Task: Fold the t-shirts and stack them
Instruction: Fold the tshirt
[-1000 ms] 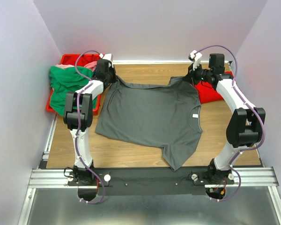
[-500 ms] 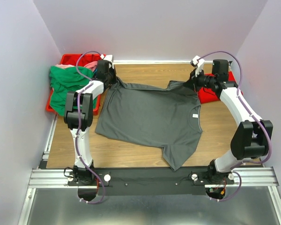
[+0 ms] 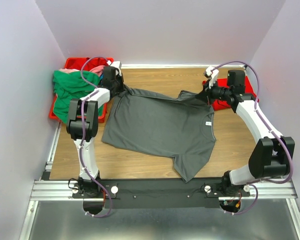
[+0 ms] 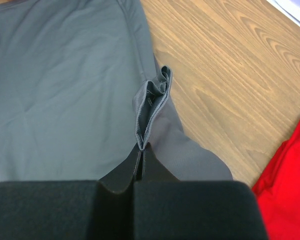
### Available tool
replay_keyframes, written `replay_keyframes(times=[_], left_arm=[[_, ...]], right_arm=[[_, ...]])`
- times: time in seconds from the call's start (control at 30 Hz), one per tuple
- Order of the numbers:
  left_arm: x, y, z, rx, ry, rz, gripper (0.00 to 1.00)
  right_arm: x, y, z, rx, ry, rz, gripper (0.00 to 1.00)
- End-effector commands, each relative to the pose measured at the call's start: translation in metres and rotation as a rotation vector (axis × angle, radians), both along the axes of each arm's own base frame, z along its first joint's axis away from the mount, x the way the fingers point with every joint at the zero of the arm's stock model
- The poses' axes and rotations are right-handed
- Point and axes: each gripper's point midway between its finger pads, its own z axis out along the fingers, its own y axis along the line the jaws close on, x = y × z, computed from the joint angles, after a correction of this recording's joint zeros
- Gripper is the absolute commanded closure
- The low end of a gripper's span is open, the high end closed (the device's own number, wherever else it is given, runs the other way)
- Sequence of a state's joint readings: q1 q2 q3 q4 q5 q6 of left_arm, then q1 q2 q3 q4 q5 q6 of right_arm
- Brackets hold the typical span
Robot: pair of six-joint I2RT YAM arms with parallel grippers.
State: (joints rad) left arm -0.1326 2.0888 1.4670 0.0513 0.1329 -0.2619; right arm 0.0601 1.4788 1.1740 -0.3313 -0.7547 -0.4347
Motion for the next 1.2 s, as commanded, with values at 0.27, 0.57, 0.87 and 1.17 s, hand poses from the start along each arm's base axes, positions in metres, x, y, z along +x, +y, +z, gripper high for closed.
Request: replay_keyframes(times=[0.27, 0.57, 0.87, 1.17], left_arm=[[-0.003, 0.008, 0.05, 0.033, -0.117, -0.003, 1.0], [-0.001, 0.017, 0.04, 0.083, -0.1, 0.02, 1.0], [0.002, 0.019, 0.038, 0.102, -0.096, 0.023, 1.0], [0.001, 0.022, 0.037, 0.112, -0.092, 0.033, 1.0]], right_arm=[[-0.016, 0.001, 0.013, -0.004, -0.05, 0.006, 1.0], [-0.03, 0.004, 0.017, 0.009, -0.065, 0.026, 1.0], [-0.044, 0.005, 0.013, 0.015, -0.061, 0.043, 1.0], [-0.052, 0.0, 0.008, -0.016, -0.069, 0.035, 0.99]])
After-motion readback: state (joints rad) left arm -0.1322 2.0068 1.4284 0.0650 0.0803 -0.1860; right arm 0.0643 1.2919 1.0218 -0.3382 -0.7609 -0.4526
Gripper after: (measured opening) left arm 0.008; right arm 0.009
